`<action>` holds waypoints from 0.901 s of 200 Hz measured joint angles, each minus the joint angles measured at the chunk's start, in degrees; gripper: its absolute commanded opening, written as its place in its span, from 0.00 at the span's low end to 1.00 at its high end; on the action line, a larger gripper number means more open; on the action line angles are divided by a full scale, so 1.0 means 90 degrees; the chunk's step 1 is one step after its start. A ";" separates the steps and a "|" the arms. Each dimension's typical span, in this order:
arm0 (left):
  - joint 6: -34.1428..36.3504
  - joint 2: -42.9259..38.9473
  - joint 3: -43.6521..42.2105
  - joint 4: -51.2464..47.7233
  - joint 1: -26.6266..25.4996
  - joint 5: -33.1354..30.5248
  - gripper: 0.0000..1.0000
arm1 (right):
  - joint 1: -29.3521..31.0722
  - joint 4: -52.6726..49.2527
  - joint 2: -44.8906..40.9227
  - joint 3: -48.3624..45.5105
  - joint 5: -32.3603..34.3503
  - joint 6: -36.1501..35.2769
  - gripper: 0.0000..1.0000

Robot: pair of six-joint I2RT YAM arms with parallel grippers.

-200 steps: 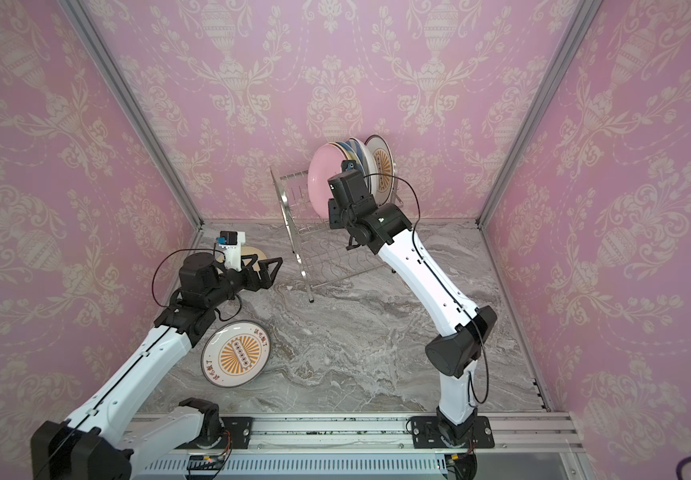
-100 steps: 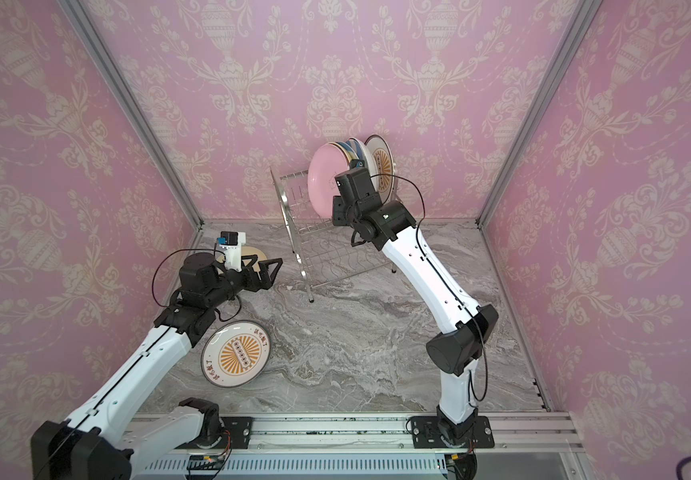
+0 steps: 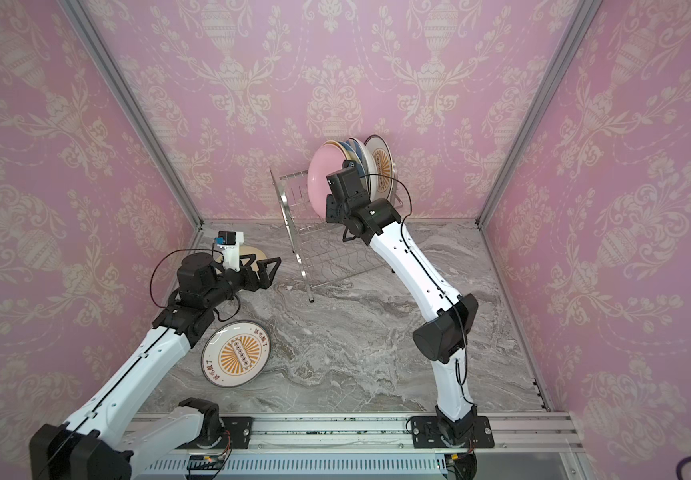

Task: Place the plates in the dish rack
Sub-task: 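Lower the pink bear plate into the rack slot beside the yellow plate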

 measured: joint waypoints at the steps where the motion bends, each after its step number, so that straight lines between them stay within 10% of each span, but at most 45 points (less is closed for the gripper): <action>1: 0.0000 0.0000 0.0000 0.0000 0.0000 0.0000 0.99 | 0.0000 0.0000 0.0000 0.0002 0.0002 0.0000 0.54; 180: 0.0002 0.0002 -0.0002 0.0095 0.0007 0.0024 0.99 | 0.0073 -0.0175 -0.1183 -0.0811 -0.0233 0.0219 0.66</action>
